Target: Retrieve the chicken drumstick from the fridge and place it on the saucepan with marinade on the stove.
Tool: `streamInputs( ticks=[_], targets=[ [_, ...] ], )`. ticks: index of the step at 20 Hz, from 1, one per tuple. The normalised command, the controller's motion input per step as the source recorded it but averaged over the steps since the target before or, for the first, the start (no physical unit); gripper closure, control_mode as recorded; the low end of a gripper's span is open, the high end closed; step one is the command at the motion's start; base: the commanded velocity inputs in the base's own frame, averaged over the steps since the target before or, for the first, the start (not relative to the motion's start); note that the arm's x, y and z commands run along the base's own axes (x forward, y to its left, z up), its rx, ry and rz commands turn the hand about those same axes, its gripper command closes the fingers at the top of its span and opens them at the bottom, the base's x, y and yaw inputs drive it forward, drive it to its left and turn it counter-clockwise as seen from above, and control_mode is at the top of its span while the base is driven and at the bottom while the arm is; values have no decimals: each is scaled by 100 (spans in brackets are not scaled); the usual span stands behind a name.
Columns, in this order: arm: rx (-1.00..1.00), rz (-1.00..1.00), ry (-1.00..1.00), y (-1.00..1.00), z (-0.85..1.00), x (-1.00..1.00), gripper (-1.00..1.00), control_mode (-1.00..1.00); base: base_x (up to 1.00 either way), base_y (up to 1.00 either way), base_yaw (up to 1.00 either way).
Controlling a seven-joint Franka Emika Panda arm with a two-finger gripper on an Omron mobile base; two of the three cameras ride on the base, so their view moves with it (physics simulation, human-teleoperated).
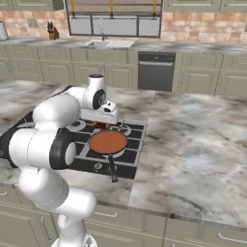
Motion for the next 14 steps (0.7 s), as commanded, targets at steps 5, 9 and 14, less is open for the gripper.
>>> streamInputs(
  ticks=[5,9,14],
  targets=[
    [0,0,2,0,-41,17,100,-100,0,0,0],
    [0,0,1,0,-38,17,100,-100,0,0,0],
    [0,0,1,0,-32,24,100,-100,0,0,0]
  ],
)
